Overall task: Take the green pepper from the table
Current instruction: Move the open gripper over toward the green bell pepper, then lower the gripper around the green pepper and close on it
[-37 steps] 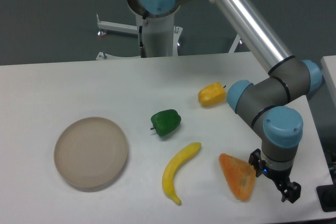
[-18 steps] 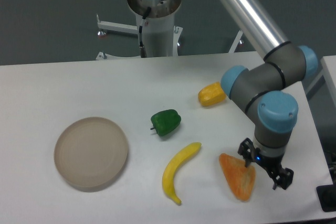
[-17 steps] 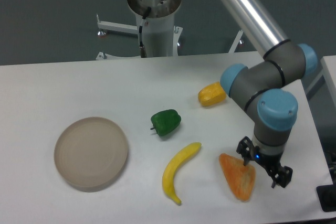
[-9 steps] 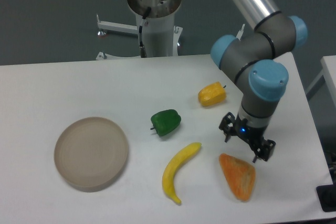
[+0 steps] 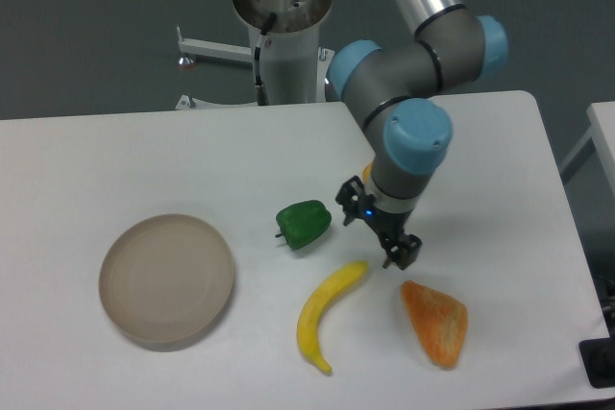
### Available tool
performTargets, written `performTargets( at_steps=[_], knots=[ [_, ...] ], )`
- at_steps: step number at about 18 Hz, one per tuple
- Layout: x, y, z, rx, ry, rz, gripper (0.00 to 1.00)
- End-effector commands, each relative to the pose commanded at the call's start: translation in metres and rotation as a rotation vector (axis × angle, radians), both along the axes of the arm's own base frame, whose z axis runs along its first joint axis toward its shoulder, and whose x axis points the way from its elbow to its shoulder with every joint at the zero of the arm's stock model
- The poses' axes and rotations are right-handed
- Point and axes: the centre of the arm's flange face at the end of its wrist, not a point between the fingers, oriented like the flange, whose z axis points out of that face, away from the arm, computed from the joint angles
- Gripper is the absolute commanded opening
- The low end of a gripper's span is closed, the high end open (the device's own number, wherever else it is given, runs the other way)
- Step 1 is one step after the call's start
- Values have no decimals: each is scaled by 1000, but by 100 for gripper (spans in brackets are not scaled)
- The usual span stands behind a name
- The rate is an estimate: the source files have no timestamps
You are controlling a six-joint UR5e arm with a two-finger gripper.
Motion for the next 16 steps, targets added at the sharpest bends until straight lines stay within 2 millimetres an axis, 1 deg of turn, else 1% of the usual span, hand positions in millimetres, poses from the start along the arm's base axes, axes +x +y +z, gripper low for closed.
performTargets(
  at_steps=[2,5,9,14,16],
  knots=[
    [14,-2,-11,-19,-11,-14,100],
    [24,-10,-23,-39,-26,-11,100],
    [36,-20,-27,-53,-36,-14,100],
    [42,-25,-39,-67,-47,-10,100],
    [48,-22,-39,-57,-40,-20,100]
  ],
)
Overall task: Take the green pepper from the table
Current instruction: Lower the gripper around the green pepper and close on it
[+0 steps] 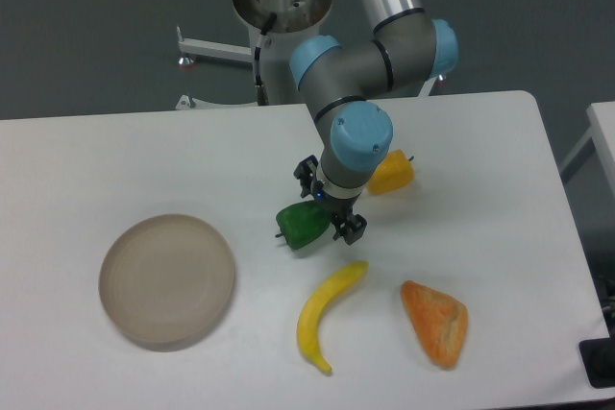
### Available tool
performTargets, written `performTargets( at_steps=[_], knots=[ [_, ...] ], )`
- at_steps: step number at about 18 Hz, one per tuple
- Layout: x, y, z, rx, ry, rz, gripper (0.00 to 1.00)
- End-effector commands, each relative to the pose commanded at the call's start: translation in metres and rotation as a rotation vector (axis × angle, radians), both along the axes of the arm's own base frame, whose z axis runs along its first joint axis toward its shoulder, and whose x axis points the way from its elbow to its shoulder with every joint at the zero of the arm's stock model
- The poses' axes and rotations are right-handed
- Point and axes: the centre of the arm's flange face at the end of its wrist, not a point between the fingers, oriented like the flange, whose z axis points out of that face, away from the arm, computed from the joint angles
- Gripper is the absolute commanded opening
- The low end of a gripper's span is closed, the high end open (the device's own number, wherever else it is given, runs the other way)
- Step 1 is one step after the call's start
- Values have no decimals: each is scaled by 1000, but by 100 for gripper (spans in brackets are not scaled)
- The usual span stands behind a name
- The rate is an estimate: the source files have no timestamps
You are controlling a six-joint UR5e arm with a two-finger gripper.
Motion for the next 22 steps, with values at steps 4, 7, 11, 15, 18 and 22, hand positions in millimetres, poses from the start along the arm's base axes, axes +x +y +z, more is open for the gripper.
performTargets(
  at_steps=[4,7,11,15,18,22],
  knots=[
    [9,3,-4,-6,-1,-6,100],
    [12,0,-11,-10,-6,23,100],
    [15,-2,-16,-15,-10,28,100],
    [20,-2,-21,-19,-17,17,100],
    [20,1,-19,8,-2,14,90],
    [17,1,-16,14,0,18,55]
  ],
)
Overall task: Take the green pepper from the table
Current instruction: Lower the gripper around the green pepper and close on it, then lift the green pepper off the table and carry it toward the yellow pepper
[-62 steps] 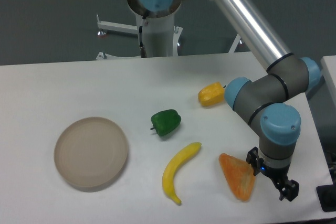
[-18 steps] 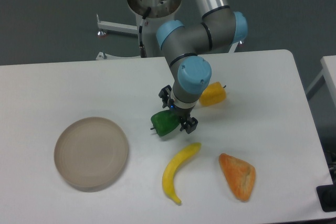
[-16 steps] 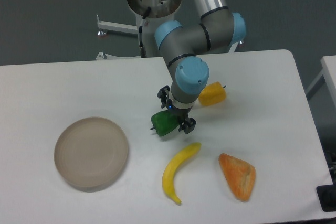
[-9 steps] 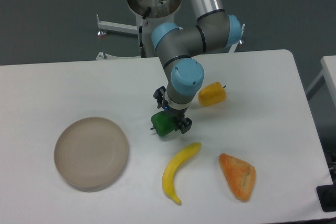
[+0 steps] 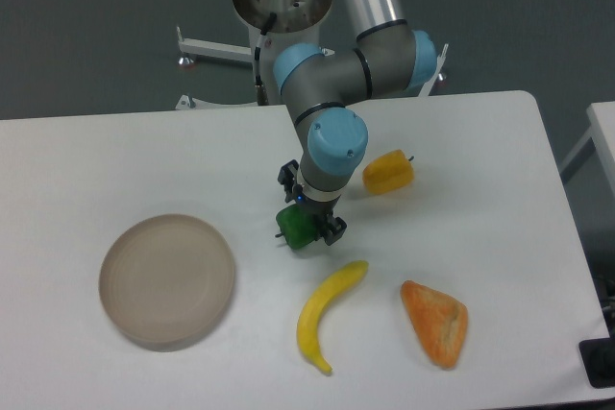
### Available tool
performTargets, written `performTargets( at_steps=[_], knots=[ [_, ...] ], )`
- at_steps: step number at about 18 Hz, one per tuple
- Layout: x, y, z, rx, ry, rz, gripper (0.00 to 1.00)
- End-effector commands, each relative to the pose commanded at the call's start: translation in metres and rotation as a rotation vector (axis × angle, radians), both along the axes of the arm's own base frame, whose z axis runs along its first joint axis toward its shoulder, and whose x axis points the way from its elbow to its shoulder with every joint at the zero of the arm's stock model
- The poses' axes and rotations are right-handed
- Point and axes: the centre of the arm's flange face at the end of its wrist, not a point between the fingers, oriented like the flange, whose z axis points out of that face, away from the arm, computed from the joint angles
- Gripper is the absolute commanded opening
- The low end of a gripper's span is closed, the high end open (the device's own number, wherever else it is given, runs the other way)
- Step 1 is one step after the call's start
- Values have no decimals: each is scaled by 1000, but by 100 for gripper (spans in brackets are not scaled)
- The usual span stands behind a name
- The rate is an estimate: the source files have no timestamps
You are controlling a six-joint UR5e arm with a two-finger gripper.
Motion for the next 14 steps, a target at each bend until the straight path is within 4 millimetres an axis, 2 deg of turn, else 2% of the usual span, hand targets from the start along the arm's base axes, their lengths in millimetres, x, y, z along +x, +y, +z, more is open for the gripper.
performTargets(
  at_steps=[1,6,8,10,12,13,14],
  knots=[
    [-1,0,0,1,1,2,47],
    [-9,1,10,11,9,9,36],
    [-13,2,20,25,19,11,36],
    [-45,1,44,43,27,43,36],
    [-86,0,73,92,32,95,36],
    [-98,0,82,115,24,110,36],
    [-120,-2,91,147,27,113,36]
  ],
)
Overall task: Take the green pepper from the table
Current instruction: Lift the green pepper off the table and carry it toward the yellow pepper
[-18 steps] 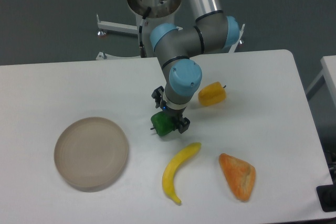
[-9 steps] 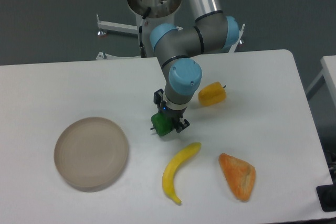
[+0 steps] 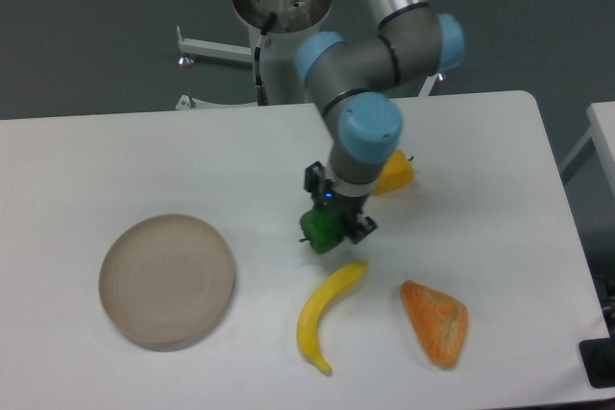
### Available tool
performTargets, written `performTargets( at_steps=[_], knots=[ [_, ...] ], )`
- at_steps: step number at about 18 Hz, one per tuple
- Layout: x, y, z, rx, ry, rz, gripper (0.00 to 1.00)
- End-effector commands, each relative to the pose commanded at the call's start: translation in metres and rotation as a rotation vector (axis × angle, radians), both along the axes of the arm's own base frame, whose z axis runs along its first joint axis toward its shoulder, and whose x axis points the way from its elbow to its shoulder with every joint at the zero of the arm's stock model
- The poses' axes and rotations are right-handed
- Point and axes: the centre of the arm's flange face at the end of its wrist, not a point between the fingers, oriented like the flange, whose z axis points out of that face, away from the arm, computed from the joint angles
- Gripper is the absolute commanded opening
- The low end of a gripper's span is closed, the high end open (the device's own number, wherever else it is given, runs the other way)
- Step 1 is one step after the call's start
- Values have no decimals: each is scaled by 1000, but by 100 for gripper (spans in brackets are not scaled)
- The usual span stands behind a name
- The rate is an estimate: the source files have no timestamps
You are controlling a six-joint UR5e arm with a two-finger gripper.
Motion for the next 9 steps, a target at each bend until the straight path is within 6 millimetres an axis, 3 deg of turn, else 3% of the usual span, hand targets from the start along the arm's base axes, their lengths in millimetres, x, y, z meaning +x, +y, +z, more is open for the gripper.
performTargets(
  at_steps=[4,9],
  knots=[
    [-42,14,5,43,26,-8,36],
    [-50,22,6,55,36,-8,36]
  ],
)
